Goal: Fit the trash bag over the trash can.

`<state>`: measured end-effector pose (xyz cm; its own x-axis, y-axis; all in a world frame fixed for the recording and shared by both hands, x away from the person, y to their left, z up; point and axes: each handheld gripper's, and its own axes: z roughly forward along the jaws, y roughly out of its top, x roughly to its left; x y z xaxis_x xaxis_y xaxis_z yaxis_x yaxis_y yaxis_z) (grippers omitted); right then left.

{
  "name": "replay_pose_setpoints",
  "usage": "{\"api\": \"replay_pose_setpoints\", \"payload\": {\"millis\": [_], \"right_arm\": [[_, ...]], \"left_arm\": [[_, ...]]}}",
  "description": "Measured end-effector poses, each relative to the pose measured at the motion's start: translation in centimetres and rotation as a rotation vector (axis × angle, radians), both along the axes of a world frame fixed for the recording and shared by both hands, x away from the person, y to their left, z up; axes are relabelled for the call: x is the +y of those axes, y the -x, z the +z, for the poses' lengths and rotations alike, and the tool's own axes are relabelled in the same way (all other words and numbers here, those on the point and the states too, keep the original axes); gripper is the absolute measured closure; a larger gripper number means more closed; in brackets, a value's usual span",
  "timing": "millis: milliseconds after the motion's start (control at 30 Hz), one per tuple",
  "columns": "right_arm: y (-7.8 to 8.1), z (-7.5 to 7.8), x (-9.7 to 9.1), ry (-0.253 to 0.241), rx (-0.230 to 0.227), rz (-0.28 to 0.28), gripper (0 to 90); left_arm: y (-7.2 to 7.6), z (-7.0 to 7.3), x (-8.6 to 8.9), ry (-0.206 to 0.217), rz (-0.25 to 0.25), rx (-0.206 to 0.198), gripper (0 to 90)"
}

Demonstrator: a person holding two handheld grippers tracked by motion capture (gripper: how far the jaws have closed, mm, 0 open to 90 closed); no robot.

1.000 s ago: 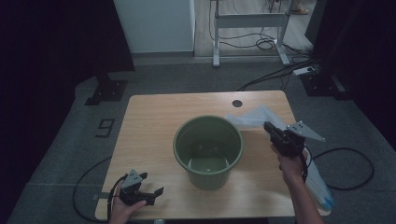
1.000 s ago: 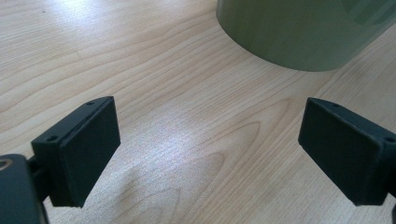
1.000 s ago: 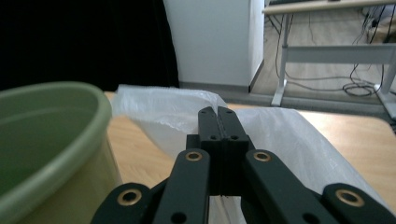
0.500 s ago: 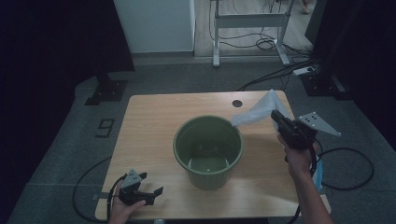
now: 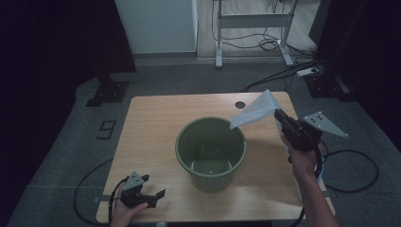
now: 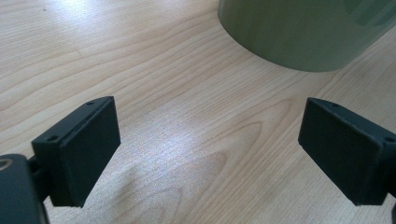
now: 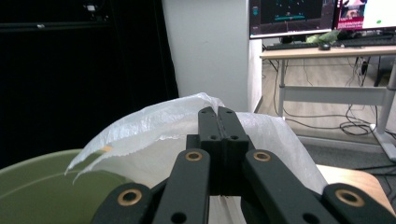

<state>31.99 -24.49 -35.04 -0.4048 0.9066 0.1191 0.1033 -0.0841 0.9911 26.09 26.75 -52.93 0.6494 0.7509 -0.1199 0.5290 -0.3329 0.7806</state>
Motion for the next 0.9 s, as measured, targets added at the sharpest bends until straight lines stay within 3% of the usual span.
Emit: {"api": "replay_pose_setpoints", "payload": {"millis": [367, 900], "right_arm": [[2.6, 3.0, 1.8, 0.019, -0.097, 0.067, 89.1], [5.8, 4.6, 4.1, 0.027, -0.191, 0.157, 89.1]], "left_arm": [[0.0, 0.0, 0.0, 0.002, -0.001, 0.001, 5.5], [-0.1, 0.0, 0.0, 0.003, 0.003, 0.001, 5.4]]}}
